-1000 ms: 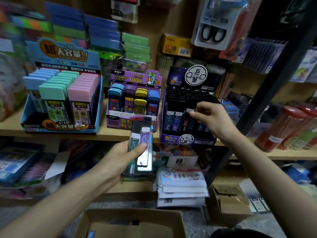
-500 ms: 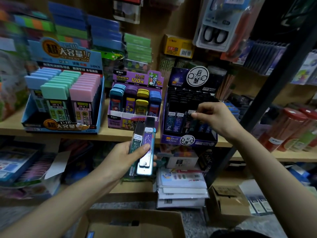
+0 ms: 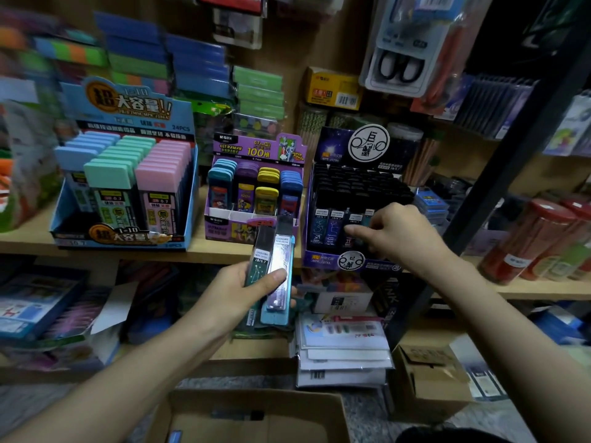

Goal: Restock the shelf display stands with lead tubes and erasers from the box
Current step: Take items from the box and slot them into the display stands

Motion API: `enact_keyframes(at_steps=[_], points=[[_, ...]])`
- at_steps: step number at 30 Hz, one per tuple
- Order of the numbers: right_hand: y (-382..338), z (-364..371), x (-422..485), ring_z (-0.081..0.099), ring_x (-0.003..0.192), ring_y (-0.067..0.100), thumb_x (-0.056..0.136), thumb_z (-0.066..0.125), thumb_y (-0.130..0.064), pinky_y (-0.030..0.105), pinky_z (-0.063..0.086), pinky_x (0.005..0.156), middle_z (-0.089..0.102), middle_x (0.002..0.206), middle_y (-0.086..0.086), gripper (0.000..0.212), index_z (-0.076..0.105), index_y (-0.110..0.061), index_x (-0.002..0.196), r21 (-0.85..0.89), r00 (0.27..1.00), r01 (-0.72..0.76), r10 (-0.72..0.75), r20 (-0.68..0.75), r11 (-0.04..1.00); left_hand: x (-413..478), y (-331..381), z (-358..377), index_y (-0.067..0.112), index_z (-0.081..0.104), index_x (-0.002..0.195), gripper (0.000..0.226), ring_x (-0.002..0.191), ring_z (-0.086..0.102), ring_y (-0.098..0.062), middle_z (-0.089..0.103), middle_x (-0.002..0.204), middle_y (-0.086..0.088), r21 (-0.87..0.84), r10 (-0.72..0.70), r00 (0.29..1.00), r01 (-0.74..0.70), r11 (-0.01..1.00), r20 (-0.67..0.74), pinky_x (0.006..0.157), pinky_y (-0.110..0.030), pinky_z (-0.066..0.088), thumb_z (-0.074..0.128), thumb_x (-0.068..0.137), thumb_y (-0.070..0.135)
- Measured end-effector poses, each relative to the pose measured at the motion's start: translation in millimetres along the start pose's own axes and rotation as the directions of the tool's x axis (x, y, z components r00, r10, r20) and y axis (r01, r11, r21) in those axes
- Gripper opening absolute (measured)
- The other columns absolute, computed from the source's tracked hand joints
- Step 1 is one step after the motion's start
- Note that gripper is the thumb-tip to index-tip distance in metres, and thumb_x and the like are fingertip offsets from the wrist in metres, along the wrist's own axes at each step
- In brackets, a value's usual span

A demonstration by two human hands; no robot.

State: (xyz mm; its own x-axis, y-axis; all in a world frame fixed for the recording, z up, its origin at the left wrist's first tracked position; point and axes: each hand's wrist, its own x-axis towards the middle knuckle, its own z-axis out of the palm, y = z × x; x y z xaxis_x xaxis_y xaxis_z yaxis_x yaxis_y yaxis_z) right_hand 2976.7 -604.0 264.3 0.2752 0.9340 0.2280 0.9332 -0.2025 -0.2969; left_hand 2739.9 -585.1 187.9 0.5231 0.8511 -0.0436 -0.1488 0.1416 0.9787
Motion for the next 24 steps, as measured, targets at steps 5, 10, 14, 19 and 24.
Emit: enact_keyframes(at_steps=[5, 10, 14, 19, 24], points=[[-44.1, 11.4, -36.6, 0.063, 0.057, 0.008, 0.085, 0.058, -0.049, 0.018, 0.046, 0.048, 0.068, 0.069, 0.001, 0.030, 0.066, -0.021, 0.077, 0.464, 0.984, 0.026, -0.105, 0.146, 0.885, 0.6, -1.3, 2.1, 0.013, 0.064, 0.103, 0.038, 0.081, 0.072, -0.026, 0.074, 0.090, -0.012, 0.027, -0.002, 1.000, 0.002, 1.000, 0.028, 0.064, -0.029, 0.058, 0.069, 0.068, 0.028], [-55.2, 33.9, -52.9, 0.055, 0.046, 0.005, 0.086, 0.066, -0.018, 0.015, 0.040, 0.039, 0.058, 0.069, 0.008, 0.025, 0.058, 0.002, 0.098, 0.783, 0.939, -0.302, 0.026, 0.343, 0.544, -0.4, -5.9, 9.4, 0.013, 0.066, 0.102, 0.048, 0.088, 0.071, -0.026, 0.074, 0.092, -0.010, 0.078, 0.003, 0.999, -0.006, 0.997, 0.044, 0.073, -0.032, 0.057, 0.072, 0.061, 0.038], [-51.7, 35.3, -56.8, 0.052, 0.052, 0.016, 0.088, 0.062, -0.011, 0.018, 0.041, 0.042, 0.060, 0.068, 0.015, 0.011, 0.058, -0.001, 0.084, 0.839, 0.944, -0.304, 0.027, 0.328, 0.451, -3.0, -5.3, 15.0, 0.018, 0.068, 0.099, 0.033, 0.084, 0.072, -0.021, 0.075, 0.093, -0.005, 0.042, 0.011, 0.999, -0.013, 0.999, 0.044, 0.064, -0.024, 0.056, 0.064, 0.073, 0.037], [-17.7, -4.8, -34.0, 0.059, 0.059, 0.016, 0.087, 0.064, -0.015, 0.024, 0.050, 0.051, 0.063, 0.072, 0.006, 0.009, 0.058, -0.010, 0.085, 0.894, 0.991, -0.077, 0.133, 0.020, 0.442, -1.4, 4.5, 15.2, 0.015, 0.064, 0.104, 0.024, 0.075, 0.073, -0.021, 0.075, 0.087, -0.006, 0.048, 0.059, 0.998, -0.059, 0.997, 0.011, 0.057, -0.020, 0.054, 0.060, 0.082, 0.024], [28.6, -20.8, -14.5, 0.064, 0.081, 0.019, 0.086, 0.065, -0.018, 0.028, 0.058, 0.063, 0.062, 0.082, -0.001, 0.009, 0.058, -0.023, 0.084, 0.601, 0.937, 0.145, 0.085, -0.338, 0.786, 2.9, 11.5, 13.6, 0.012, 0.064, 0.101, 0.027, 0.074, 0.073, -0.021, 0.075, 0.084, -0.007, 0.096, 0.074, 0.997, -0.076, 0.993, 0.023, 0.057, -0.022, 0.055, 0.061, 0.078, 0.026]])
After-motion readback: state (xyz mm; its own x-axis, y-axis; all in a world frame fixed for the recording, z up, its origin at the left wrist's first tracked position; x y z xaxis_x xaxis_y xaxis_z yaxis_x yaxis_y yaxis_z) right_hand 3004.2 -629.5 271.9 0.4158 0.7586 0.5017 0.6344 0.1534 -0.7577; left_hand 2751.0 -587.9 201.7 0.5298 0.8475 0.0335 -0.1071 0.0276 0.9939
